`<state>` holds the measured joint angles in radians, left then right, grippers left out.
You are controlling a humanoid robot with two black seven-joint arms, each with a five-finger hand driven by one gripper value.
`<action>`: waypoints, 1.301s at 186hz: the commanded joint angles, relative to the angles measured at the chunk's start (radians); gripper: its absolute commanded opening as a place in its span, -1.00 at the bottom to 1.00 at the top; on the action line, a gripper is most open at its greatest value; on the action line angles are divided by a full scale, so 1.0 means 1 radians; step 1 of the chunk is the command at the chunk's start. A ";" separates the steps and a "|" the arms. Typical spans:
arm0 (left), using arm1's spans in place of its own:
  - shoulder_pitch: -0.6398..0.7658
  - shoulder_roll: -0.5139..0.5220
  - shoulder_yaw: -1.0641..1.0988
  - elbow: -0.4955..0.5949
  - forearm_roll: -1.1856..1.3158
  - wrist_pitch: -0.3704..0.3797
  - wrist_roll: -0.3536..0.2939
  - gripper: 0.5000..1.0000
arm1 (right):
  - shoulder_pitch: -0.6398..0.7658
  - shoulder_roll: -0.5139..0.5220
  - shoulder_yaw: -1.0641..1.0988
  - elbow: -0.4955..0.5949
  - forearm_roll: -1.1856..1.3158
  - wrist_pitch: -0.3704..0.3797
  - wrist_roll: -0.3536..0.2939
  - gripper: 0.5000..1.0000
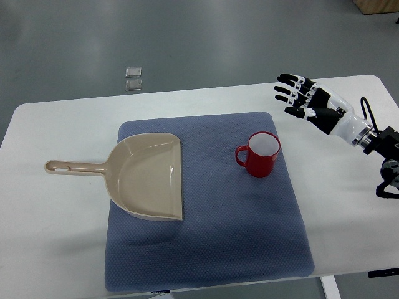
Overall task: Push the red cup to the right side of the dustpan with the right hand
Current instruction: 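Lower the right hand to the side of the red mug farthest from the dustpan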
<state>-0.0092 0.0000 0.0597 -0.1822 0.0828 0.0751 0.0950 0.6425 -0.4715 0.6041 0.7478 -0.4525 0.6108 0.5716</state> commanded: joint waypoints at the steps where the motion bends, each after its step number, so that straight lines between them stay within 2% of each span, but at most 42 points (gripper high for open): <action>1: 0.000 0.000 0.002 0.000 0.000 0.000 0.000 1.00 | -0.014 -0.018 -0.004 0.001 -0.071 0.000 0.007 0.73; 41: 0.000 0.000 0.002 0.001 0.000 0.000 0.000 1.00 | -0.057 -0.018 -0.004 -0.001 -0.164 0.000 0.039 0.73; 127: 0.000 0.000 0.002 0.001 0.000 0.000 0.000 1.00 | -0.095 0.021 -0.003 -0.004 -0.192 0.000 0.039 0.73; 209: 0.000 0.000 0.002 0.001 0.000 0.000 0.000 1.00 | -0.133 0.062 -0.003 -0.013 -0.192 -0.092 0.039 0.73; 242: 0.000 0.000 0.002 0.001 0.000 0.000 0.000 1.00 | -0.135 0.090 -0.003 -0.025 -0.192 -0.100 0.039 0.73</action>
<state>-0.0094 0.0000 0.0614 -0.1812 0.0828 0.0751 0.0951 0.5083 -0.3936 0.6011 0.7315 -0.6443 0.5134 0.6109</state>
